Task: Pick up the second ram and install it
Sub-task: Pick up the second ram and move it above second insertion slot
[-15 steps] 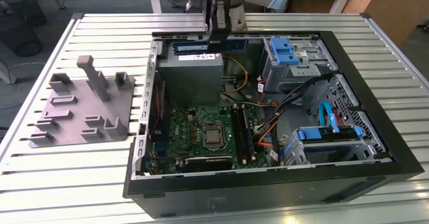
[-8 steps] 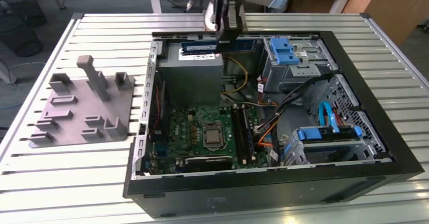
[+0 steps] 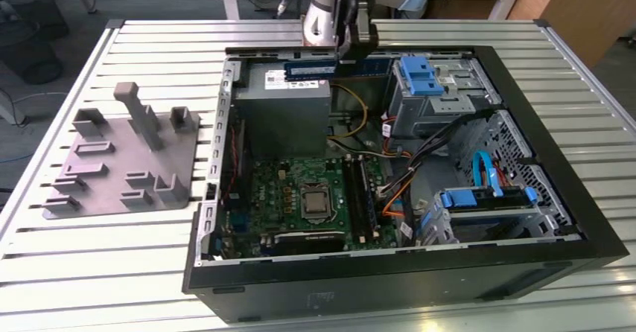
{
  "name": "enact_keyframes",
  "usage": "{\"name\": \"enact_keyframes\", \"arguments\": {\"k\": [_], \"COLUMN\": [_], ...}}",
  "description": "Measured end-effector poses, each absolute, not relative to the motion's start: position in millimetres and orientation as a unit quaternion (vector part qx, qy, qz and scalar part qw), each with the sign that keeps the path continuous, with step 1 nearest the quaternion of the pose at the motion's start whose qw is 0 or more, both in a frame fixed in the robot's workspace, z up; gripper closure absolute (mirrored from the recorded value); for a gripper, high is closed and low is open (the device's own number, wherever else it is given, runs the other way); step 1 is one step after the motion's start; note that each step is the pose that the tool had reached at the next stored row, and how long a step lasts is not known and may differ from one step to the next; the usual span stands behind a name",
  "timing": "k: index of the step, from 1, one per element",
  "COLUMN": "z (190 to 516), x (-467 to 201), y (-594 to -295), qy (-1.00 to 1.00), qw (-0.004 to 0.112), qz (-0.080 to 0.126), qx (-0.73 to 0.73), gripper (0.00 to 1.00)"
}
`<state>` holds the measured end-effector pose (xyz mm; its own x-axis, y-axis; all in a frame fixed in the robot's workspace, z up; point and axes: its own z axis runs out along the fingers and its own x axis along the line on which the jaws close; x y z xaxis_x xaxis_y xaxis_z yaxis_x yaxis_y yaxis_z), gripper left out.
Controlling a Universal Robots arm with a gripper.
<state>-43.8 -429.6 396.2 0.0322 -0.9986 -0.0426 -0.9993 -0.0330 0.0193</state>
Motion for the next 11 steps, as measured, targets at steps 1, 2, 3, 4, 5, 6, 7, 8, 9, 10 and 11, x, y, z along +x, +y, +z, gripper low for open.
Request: {"name": "enact_keyframes", "arguments": {"k": [1, 2, 3, 4, 5, 6, 7, 8, 9, 10, 11], "z": [396.2, 396.2, 396.2, 396.2, 396.2, 396.2, 396.2, 395.9, 395.4, 394.6, 393.1], "x": [-42.9, -42.5, -42.5, -42.4, -42.4, -42.4, -42.3, -42.3, -42.4, -42.4, -42.4], "y": [-429.6, -429.6, -429.5, -429.5, -429.5, -429.8, -430.6, -432.4, -434.9, -438.3, -442.0], "qy": [0.695, 0.695, 0.695, 0.695, 0.695, 0.695, 0.695, 0.695, 0.695, 0.695, 0.695], "qw": [0.008, 0.008, 0.008, 0.008, 0.008, 0.008, 0.008, 0.007, 0.007, 0.007, 0.007], "qz": [0.022, 0.022, 0.022, 0.022, 0.022, 0.022, 0.022, 0.022, 0.022, 0.022, 0.022], "qx": [-0.718, -0.718, -0.718, -0.718, -0.718, -0.718, -0.718, -0.718, -0.718, -0.718, -0.718], "gripper": [0.86, 0.86, 0.86, 0.86, 0.86, 0.86, 0.86, 0.86, 0.86, 0.86, 0.86]}}
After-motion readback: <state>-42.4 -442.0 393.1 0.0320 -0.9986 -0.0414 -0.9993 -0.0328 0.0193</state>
